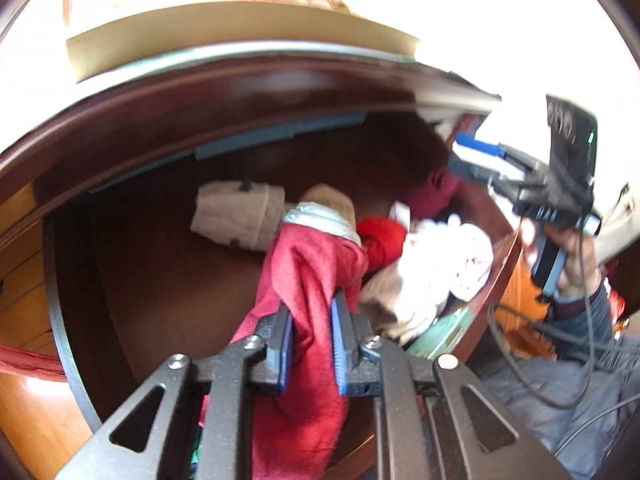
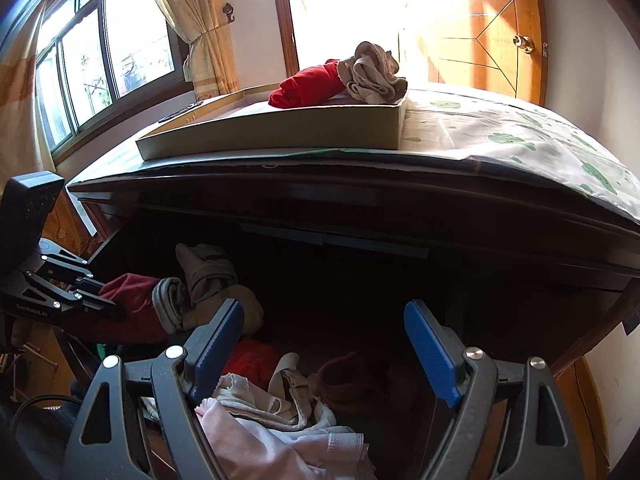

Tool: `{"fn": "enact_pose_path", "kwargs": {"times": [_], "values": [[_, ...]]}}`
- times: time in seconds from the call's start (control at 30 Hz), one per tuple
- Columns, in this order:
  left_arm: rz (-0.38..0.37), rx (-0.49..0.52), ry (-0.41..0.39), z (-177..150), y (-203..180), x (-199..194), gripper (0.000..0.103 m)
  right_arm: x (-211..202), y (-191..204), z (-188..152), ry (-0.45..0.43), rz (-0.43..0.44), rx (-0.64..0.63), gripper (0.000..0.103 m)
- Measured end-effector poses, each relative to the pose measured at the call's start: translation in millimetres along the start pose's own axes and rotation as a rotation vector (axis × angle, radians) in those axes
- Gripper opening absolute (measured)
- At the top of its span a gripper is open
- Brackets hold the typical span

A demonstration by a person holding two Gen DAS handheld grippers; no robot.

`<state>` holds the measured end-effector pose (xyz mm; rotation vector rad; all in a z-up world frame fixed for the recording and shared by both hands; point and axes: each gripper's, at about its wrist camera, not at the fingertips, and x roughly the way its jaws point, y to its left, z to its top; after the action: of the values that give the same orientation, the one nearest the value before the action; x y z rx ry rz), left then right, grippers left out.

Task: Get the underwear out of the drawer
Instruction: 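Grasp dark red sock with the right tool while the left tool grasps red garment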

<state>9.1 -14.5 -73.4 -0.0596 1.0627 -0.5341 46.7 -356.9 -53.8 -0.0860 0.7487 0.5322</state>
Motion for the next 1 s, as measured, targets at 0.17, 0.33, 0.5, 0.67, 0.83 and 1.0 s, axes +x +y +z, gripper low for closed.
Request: {"fn": "enact_pose_path", "kwargs": {"times": [0.17,0.33,0.5,0.67,0.83,1.0], "values": [[0.018,-0.014,-0.102,8.8,-2.0,-20.6,0.013,6.0,-0.3,-3.9,0.063,-0.003,-0.046,0.084],[0.021,-0.031,-0.179,15.3,-6.4,-28.2,0.013,13.9,5.7,-7.1,0.125,-0.016,-0.100,0.084],[0.040,-0.048,-0.220,21.9,-5.1,-23.4,0.013,22.1,8.8,-8.4,0.186,-0.019,-0.127,0.082],[0.072,-0.046,-0.235,24.3,-8.8,-15.3,0.013,30.3,13.3,-13.3,0.255,-0.047,-0.188,0.069],[0.081,-0.047,-0.240,23.1,-7.6,-11.3,0.013,33.1,7.6,-15.0,0.282,-0.063,-0.173,0.061],[0.090,-0.036,-0.246,22.3,-9.0,-10.0,0.013,40.4,8.0,-16.2,0.332,-0.086,-0.198,0.056]]}}
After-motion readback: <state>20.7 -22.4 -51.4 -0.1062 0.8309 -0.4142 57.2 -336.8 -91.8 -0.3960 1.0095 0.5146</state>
